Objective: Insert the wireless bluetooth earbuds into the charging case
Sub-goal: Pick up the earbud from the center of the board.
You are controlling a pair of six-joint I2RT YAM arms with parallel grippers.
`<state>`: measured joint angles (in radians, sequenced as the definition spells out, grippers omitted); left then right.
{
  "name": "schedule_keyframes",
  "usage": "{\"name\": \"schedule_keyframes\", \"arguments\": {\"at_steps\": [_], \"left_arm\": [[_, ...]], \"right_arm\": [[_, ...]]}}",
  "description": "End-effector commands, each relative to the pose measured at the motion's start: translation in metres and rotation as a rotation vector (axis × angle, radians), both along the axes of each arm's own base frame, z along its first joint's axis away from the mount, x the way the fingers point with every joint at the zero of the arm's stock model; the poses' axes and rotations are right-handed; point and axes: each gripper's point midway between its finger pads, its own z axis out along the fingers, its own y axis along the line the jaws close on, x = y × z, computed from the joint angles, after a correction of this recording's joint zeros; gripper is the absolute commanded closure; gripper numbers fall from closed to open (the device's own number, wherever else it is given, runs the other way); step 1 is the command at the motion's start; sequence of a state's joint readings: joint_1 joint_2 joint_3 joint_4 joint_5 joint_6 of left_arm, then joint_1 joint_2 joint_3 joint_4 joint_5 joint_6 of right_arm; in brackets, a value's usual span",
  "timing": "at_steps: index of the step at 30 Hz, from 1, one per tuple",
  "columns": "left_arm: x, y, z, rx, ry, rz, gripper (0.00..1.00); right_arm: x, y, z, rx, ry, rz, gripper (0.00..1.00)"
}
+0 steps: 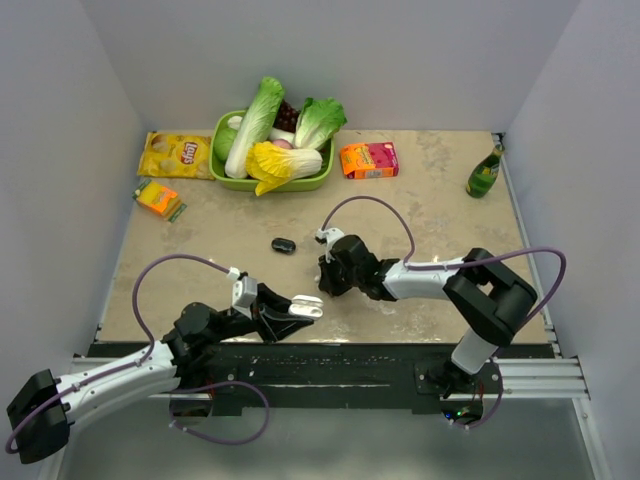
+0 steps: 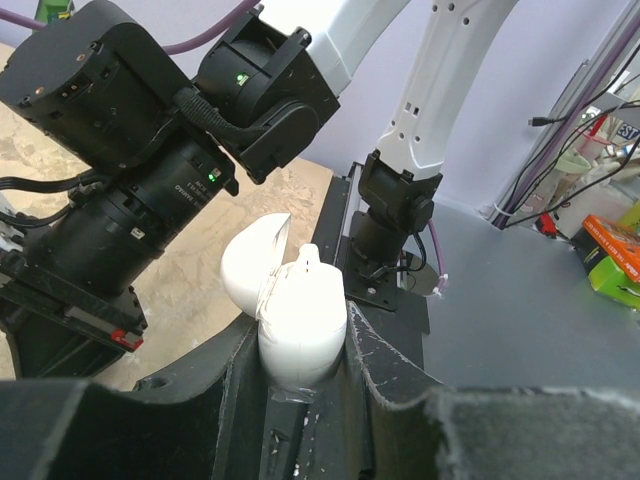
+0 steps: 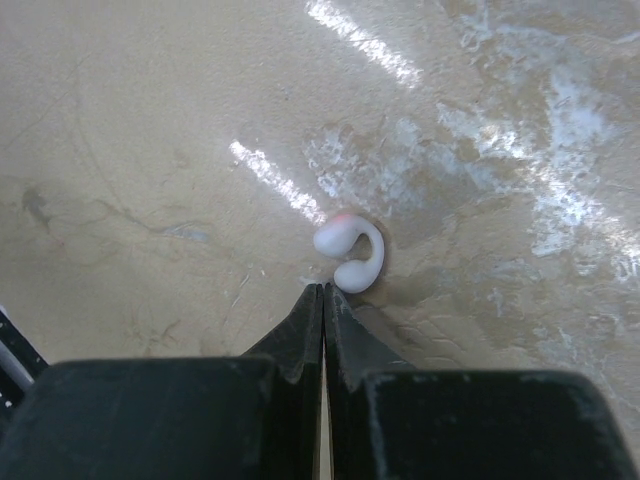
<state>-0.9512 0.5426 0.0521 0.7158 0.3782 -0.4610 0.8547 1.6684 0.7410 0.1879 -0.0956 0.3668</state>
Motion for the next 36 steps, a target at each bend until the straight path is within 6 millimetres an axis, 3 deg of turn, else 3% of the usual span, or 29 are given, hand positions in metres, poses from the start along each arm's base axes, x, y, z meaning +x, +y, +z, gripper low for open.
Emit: {"name": "schedule_keyframes", "arguments": {"at_steps": [1,6,16,21,24,27,28,29,34,36], "left_arm": [[-0.002,0.001,0.004,-0.018,-0.016,-0.006,1.00],[-0.001,0.000,0.005,-0.017,-0.022,-0.003,1.00],[-0.001,0.000,0.004,-0.016,-0.018,-0.004,1.00],[-0.001,0.000,0.002,-0.013,-0.015,-0.002,1.00],[-0.001,0.000,0.004,-0.014,-0.016,-0.002,1.00],[-0.001,0.000,0.004,-0.014,-0.016,-0.004,1.00],[-0.001,0.000,0.004,-0.014,-0.016,-0.004,1.00],[-0.001,0.000,0.004,-0.012,-0.017,-0.004,1.00],[-0.001,0.000,0.005,-0.019,-0.022,0.000,1.00],[-0.001,0.000,0.006,-0.019,-0.023,-0.003,1.00]], "right_arm": [[0.015,-0.017,-0.009,-0.098,-0.030,-0.058,1.00],[0.024,-0.026,-0.008,-0.130,-0.048,-0.091,1.00],[0.048,-0.022,-0.007,-0.105,-0.054,-0.128,1.00],[0.067,-0.026,-0.003,-0.128,-0.073,-0.176,1.00],[0.071,-0.028,0.010,-0.120,-0.101,-0.194,1.00],[0.073,-0.036,0.028,-0.107,-0.149,-0.232,0.87],[0.072,-0.038,0.031,-0.103,-0.154,-0.234,0.76],[0.072,-0.037,0.045,-0.076,-0.176,-0.231,0.72],[0.056,-0.010,0.069,-0.015,-0.216,-0.122,0.54],[0.051,-0.001,0.063,-0.036,-0.206,-0.071,0.50]]}}
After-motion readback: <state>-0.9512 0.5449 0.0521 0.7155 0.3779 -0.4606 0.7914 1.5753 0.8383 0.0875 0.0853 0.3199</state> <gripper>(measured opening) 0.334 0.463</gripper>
